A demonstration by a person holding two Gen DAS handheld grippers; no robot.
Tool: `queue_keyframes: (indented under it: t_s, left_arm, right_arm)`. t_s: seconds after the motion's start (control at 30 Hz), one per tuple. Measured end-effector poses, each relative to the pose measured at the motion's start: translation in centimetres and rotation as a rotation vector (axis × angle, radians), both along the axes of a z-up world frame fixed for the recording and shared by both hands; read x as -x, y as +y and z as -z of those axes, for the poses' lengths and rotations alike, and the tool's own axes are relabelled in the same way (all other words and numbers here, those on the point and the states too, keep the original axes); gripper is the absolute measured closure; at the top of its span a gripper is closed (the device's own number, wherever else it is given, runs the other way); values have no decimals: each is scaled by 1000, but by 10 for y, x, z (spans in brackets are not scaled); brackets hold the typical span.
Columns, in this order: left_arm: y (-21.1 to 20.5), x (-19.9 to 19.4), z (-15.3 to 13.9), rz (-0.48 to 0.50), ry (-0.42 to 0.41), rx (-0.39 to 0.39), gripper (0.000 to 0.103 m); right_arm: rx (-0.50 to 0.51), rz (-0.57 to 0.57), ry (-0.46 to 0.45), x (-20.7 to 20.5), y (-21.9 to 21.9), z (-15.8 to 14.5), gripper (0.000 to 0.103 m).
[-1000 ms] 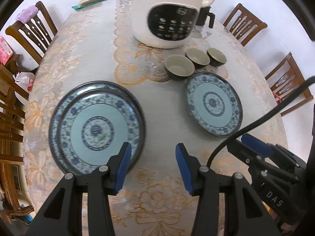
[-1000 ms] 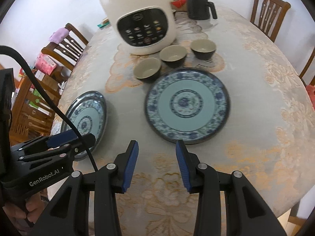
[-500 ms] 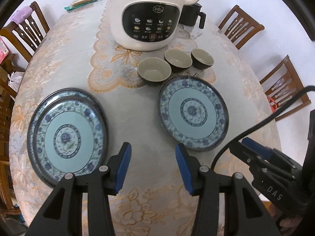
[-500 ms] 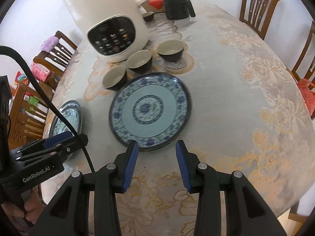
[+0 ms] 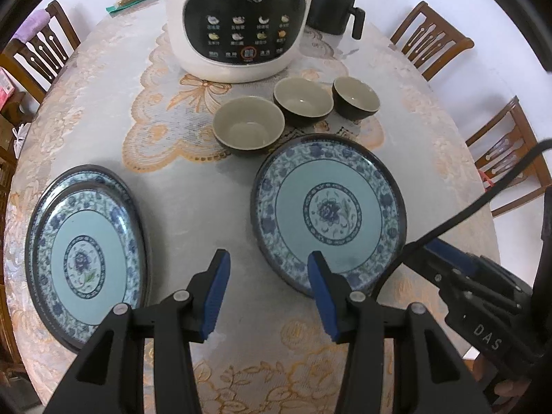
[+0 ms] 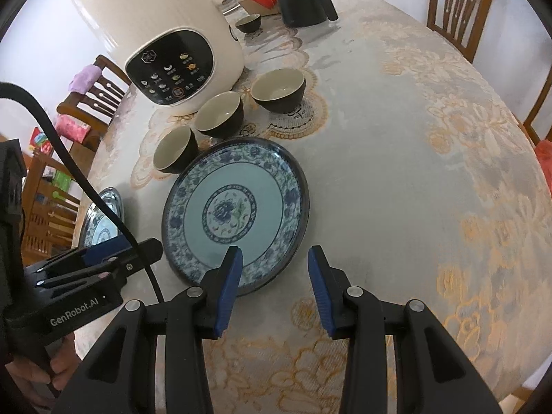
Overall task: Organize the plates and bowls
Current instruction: 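Position both grippers on that plate's rim and close them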
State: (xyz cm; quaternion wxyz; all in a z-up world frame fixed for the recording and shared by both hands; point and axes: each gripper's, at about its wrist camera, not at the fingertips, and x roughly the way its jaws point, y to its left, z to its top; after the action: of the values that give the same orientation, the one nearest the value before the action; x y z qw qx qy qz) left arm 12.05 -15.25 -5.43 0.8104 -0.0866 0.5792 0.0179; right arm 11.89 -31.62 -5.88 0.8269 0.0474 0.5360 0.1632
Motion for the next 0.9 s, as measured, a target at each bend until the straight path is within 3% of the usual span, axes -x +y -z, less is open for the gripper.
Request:
queue_keyframes:
  t_s: [0.37, 0.9]
  left_arm:
    - [-3, -19, 19, -26, 40, 7, 54]
    - [-9, -28, 35, -22, 76, 4, 54]
  right_arm:
    - [25, -58, 15, -26, 7, 13, 62]
    - [29, -76, 19, -28, 10, 25, 62]
